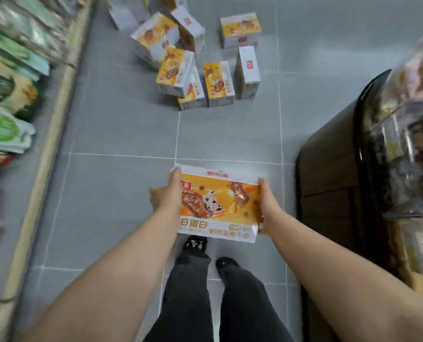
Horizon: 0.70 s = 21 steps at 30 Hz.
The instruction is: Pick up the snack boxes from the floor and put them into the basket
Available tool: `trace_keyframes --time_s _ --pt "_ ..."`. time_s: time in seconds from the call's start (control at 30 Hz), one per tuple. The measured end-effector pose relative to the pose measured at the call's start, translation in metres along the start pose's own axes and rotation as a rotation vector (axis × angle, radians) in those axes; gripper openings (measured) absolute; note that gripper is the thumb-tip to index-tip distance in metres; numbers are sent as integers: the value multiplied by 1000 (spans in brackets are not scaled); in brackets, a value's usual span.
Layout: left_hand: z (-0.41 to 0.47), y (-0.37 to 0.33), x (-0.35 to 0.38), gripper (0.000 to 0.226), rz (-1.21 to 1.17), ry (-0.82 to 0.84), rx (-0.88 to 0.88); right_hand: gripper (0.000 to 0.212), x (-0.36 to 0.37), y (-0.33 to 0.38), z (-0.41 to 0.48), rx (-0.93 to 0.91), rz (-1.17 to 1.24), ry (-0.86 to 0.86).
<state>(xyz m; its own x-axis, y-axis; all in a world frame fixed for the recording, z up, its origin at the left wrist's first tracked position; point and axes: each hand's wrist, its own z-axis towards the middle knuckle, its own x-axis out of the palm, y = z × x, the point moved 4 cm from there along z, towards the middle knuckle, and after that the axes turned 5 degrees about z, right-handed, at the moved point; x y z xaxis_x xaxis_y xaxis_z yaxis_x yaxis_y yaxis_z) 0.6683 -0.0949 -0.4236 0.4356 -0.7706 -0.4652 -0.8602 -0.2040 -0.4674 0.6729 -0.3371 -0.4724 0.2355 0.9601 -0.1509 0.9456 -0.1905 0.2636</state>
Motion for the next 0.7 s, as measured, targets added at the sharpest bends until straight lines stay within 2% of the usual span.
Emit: trace_keyframes --time_s 0.1,0.23,0.33,0.4,0.53,0.63,0.7 --pt "-44 2 -66 89 -96 -41 0 83 14 4 -57 -132 -163 28" --pt "-97 42 -162 81 -258 -137 -46 102 48 -2 -110 -267 -412 132" --pt "-123 80 -223 80 -427 -230 -81 100 83 -18 -195 -340 -651 309" --pt "-144 122 -281 77 -557 -325 -116 95 114 -58 -271 -401 -865 464" --pt "-168 194 -369 65 -680 -505 -144 74 156 -140 -335 -510 -1163 730" --pt "-195 256 -431 56 -714 -663 -181 79 184 -210 -368 -615 -1206 875" --pt "-208 333 -478 58 -775 -766 -267 79 201 -283 -398 -661 -1272 995"
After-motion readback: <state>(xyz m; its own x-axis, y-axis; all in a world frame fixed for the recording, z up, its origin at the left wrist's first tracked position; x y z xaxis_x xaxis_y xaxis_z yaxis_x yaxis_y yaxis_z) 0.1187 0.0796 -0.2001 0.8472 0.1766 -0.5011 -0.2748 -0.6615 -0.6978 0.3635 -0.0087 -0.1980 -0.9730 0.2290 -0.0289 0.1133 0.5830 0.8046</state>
